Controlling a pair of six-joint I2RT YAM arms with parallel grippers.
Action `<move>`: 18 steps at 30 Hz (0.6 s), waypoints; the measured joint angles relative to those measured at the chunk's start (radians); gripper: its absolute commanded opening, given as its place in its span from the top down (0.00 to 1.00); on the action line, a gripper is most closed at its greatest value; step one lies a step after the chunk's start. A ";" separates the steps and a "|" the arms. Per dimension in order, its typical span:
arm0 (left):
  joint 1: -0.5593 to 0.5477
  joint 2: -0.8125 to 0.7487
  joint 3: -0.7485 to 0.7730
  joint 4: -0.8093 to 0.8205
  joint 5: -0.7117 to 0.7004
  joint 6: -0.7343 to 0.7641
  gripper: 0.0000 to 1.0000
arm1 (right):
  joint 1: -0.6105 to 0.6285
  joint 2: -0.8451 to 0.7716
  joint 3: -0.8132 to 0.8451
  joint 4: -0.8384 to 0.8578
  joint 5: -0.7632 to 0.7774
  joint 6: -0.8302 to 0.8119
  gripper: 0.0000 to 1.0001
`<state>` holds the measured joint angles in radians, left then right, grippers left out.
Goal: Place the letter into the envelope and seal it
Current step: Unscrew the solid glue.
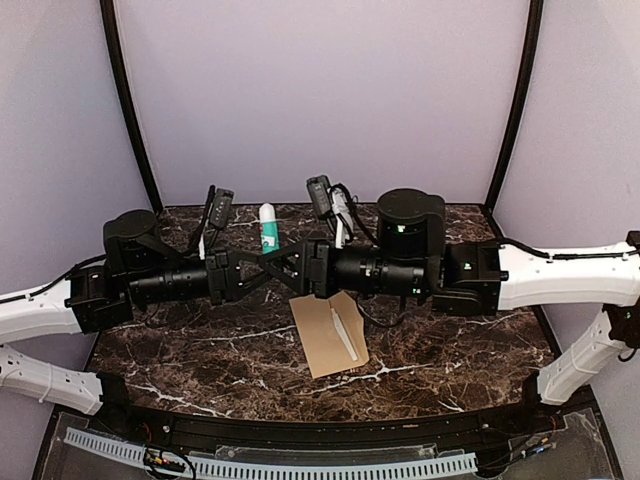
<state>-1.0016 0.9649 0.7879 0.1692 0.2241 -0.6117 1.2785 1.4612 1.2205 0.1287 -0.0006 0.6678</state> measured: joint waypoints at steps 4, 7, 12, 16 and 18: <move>0.003 0.001 -0.004 0.017 0.028 -0.004 1.00 | 0.000 -0.001 -0.002 0.008 0.000 0.002 0.53; 0.004 0.002 -0.004 0.026 0.044 -0.005 1.00 | 0.000 -0.014 -0.016 0.023 -0.002 0.008 0.49; 0.004 0.003 -0.004 0.041 0.067 -0.005 1.00 | -0.005 -0.053 -0.034 0.039 -0.014 0.022 0.44; 0.004 0.010 -0.004 0.050 0.103 -0.005 1.00 | -0.018 -0.082 -0.035 0.050 -0.024 0.023 0.46; 0.004 0.017 -0.004 0.060 0.121 -0.005 1.00 | -0.024 -0.083 -0.035 0.050 -0.027 0.024 0.50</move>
<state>-0.9974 0.9821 0.7841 0.2295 0.3454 -0.6167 1.2549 1.3785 1.1854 0.1791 -0.0273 0.6914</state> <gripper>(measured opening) 0.228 0.542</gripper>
